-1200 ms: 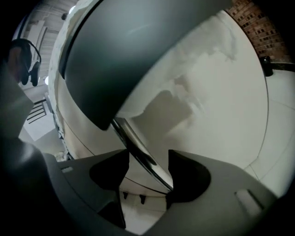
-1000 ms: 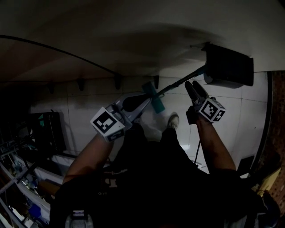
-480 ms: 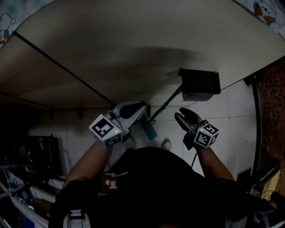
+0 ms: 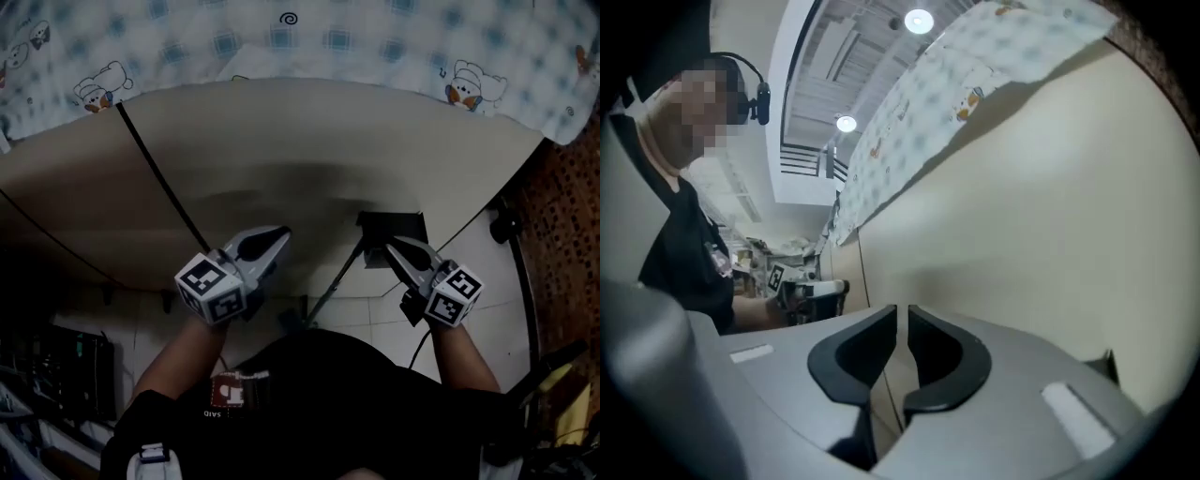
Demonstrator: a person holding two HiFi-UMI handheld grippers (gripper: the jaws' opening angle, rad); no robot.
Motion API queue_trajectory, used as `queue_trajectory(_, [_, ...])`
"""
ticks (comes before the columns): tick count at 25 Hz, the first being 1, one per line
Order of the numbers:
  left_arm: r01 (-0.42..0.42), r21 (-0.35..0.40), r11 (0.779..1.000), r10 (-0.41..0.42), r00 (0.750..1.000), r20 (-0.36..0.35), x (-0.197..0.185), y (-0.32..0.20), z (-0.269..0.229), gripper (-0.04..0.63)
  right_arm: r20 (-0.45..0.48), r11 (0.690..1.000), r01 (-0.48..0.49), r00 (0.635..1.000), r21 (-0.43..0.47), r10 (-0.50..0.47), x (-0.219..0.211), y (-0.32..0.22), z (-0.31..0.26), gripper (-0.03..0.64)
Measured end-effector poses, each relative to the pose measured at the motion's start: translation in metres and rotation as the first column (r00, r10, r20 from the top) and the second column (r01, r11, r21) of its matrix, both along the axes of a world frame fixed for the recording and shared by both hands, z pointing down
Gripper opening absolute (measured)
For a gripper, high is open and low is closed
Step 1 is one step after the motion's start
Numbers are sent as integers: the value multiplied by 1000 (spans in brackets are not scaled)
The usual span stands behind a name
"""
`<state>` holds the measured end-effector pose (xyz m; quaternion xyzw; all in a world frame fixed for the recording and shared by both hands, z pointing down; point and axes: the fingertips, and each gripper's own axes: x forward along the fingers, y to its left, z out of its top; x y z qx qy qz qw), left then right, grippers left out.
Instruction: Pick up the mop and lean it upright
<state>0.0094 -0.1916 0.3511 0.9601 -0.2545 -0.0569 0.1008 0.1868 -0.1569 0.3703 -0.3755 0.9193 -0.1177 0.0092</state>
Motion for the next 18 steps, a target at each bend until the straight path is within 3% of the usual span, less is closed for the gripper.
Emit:
queue_trajectory(4, [29, 53, 998, -28, 1000, -11, -15, 6, -37, 12, 18, 996, -73, 997, 51, 72, 10, -2, -48, 14])
queue_trajectory(10, [46, 94, 995, -46, 999, -6, -25, 11, -71, 12, 105, 995, -31, 994, 95, 20, 3, -1, -103, 14])
queue_trajectory(18, [52, 88, 995, -52, 999, -6, -32, 21, -70, 12, 19, 995, -56, 998, 82, 54, -3, -4, -97, 12])
